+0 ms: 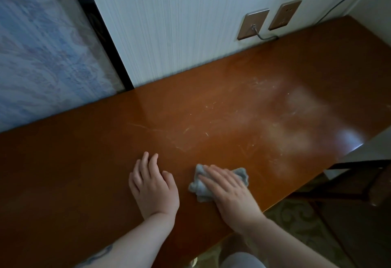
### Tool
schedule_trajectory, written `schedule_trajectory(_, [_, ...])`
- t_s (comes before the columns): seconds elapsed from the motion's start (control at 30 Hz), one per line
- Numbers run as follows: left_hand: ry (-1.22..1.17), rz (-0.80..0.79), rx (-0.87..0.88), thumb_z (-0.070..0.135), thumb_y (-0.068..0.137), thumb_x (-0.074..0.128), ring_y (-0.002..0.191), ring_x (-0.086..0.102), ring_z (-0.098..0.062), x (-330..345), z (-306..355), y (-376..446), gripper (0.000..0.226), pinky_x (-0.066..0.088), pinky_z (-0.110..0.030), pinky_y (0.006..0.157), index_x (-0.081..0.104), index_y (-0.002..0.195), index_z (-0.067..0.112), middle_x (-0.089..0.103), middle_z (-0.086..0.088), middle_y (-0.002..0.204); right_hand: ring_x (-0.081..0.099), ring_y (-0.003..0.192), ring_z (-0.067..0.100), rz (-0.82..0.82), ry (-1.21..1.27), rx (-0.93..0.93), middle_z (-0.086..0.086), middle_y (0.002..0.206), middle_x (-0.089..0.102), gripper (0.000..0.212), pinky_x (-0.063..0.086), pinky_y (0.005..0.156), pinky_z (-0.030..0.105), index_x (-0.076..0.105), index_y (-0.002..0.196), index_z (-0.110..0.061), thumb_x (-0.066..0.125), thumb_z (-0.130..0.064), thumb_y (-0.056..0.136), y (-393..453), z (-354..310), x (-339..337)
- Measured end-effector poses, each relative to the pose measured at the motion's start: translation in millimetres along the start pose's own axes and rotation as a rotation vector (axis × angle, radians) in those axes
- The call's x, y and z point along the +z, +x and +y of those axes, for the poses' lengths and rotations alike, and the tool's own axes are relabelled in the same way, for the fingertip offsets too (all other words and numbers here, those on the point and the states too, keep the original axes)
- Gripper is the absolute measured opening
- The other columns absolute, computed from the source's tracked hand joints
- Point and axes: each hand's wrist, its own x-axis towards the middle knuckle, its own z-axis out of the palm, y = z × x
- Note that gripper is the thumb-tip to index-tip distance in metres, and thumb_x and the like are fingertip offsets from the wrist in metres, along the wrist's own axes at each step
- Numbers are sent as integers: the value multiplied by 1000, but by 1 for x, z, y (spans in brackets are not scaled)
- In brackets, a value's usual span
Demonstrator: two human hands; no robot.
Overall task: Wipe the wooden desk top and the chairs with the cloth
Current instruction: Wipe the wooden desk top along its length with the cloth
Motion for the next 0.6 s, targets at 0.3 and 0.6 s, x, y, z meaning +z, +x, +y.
schedule_trajectory(0.3, [-38, 35, -9, 18, 90, 51, 138, 30, -24, 0, 2, 2, 42, 23, -49, 114, 52, 132, 21, 43, -2, 147, 18, 146, 18, 78, 147, 244, -1, 157, 26, 59, 7, 117, 39, 33, 147, -24, 53, -17, 92, 75, -59, 11])
schedule_trajectory(0.6, [-451, 127, -152, 11, 93, 52, 136, 35, -16, -18, -5, 7, 37, 32, -35, 109, 54, 129, 21, 44, 3, 145, 19, 146, 17, 150, 123, 489, -3, 156, 28, 54, 6, 117, 35, 36, 147, -25, 50, -13, 96, 69, -43, 2])
